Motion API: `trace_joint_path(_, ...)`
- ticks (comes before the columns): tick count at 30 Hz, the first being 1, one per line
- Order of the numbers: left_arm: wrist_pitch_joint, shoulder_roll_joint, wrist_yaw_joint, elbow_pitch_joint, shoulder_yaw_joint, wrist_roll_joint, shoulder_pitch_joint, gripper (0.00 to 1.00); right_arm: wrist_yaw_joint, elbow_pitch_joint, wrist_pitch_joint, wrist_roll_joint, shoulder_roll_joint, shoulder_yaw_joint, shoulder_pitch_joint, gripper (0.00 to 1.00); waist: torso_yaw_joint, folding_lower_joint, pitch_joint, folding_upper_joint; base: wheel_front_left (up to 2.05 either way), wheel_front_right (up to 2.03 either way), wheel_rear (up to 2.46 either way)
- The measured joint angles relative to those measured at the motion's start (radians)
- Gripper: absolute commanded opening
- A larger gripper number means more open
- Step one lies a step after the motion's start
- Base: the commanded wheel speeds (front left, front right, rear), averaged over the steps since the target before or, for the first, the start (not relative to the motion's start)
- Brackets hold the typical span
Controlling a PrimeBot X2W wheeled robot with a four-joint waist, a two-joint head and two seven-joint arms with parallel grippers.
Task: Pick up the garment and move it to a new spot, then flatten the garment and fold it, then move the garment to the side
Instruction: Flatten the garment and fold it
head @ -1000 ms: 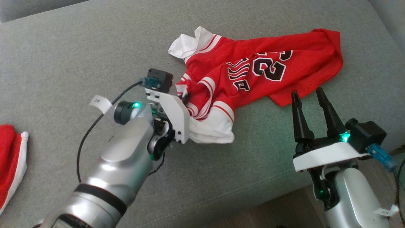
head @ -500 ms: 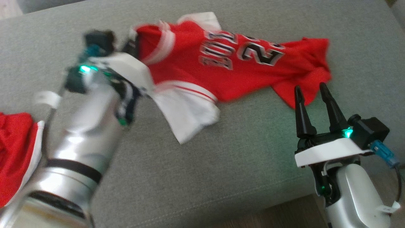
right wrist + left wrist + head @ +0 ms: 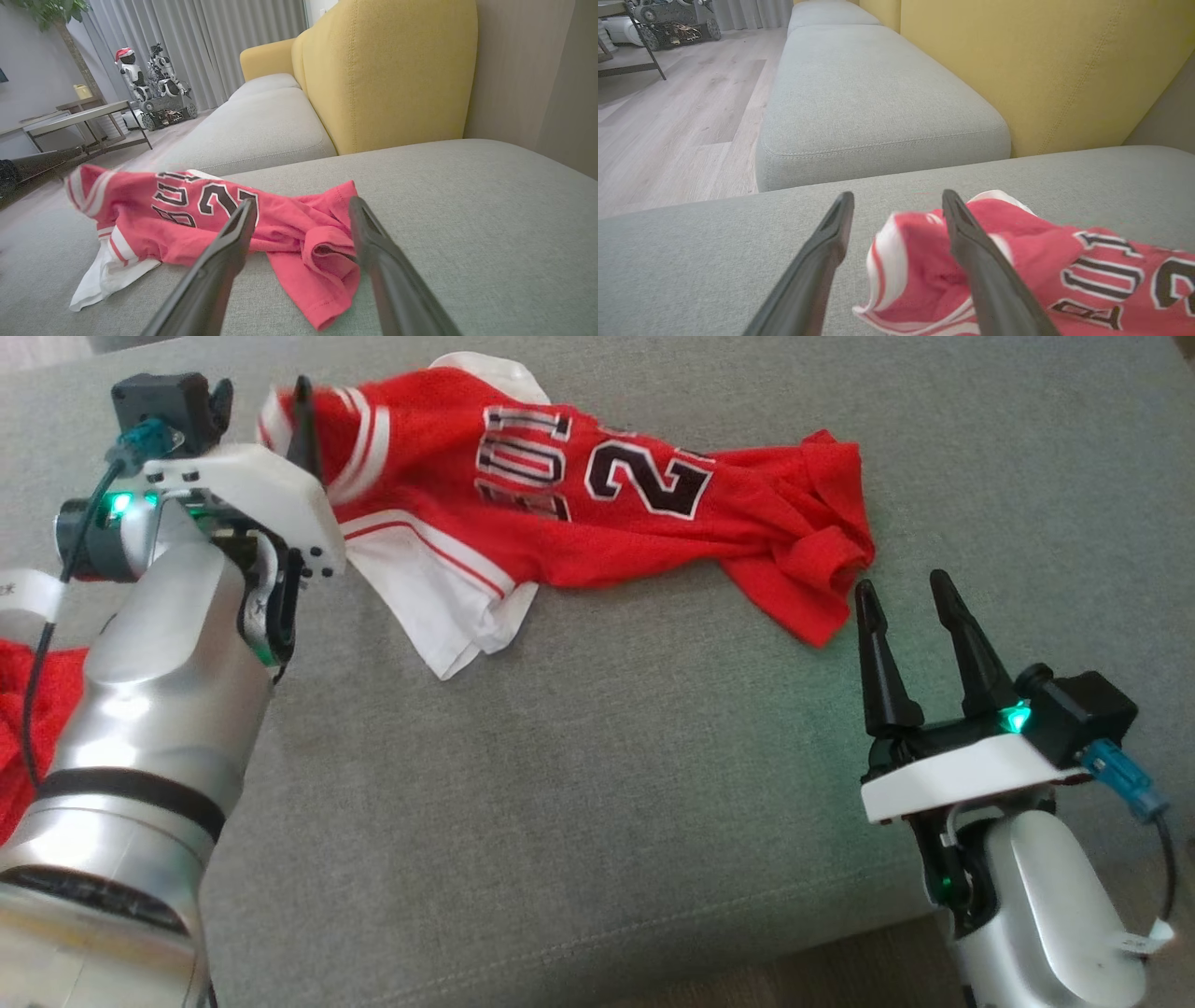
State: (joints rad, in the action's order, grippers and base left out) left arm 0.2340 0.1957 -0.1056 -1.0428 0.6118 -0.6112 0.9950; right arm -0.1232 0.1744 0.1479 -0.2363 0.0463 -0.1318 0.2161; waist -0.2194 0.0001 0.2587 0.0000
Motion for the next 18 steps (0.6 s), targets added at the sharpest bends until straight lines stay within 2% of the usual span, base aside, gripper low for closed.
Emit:
trace_joint_path(6, 0.016, -0.006, 0.000, 0.029, -0.044, -0.015, -0.025, 1.00, 0.000, 0.007, 0.001, -0.001, 0.000, 0.010, 0.000, 1.00, 0.028, -0.0001, -0.014, 0.0000, 0.00, 0.00, 0.00)
trace_joint_path(11, 0.017, -0.001, -0.008, 0.185, -0.115, -0.018, -0.132, 1.00, 0.000, 0.007, 0.001, 0.001, 0.001, 0.035, -0.002, 1.00, 0.071, -0.0001, -0.041, 0.0000, 0.00, 0.00, 0.00)
trace_joint_path(18, 0.020, 0.000, -0.009, 0.429, -0.202, -0.011, -0.384, 1.00, 0.000, -0.001, 0.002, 0.008, 0.001, 0.079, -0.036, 1.00, 0.150, -0.0001, -0.089, 0.0000, 0.00, 0.00, 0.00)
